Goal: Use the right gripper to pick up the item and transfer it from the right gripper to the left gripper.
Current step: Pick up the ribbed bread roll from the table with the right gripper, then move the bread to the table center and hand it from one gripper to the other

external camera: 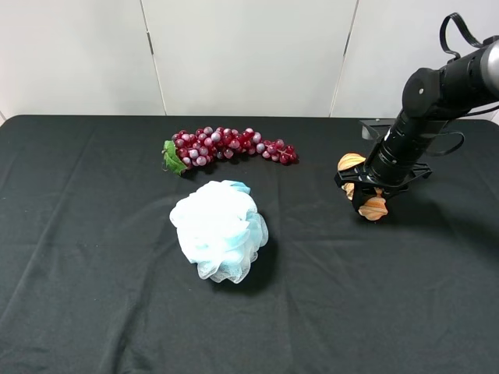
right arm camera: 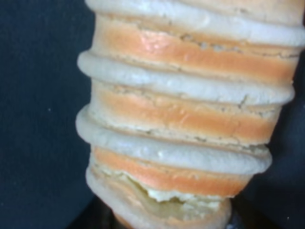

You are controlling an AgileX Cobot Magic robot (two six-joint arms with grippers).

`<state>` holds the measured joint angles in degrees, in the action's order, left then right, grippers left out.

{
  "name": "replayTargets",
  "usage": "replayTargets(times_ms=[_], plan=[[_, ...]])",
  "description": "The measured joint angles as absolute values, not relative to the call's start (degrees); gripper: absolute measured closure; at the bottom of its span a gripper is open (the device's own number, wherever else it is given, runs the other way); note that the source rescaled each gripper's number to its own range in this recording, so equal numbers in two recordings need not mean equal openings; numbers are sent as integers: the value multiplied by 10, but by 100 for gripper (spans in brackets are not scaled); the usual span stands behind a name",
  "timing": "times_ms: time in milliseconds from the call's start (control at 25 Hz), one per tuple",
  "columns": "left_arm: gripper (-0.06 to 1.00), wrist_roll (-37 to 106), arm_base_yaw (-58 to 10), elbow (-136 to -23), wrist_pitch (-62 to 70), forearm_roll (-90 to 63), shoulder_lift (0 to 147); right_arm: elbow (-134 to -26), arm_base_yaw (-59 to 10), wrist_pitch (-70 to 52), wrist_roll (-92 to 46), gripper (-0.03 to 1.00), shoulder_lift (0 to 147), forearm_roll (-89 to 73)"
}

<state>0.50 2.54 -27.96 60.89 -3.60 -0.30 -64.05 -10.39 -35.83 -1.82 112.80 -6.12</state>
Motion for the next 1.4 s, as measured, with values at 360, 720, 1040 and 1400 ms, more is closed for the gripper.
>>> replayTargets(times_ms=[360, 720, 1040, 1400], plan=[[-6, 5, 25, -280, 609, -36, -3, -641, -104, -367, -18, 83, 1125, -61], [-6, 5, 25, -280, 609, -36, -3, -641, -105, -424, -18, 86, 1058, -61], [-6, 5, 25, -280, 609, -36, -3, -641, -105, -490, -33, 89, 1007, -58], [-6, 5, 25, -280, 609, -36, -3, -641, -105, -545, -59, 89, 962, -57]])
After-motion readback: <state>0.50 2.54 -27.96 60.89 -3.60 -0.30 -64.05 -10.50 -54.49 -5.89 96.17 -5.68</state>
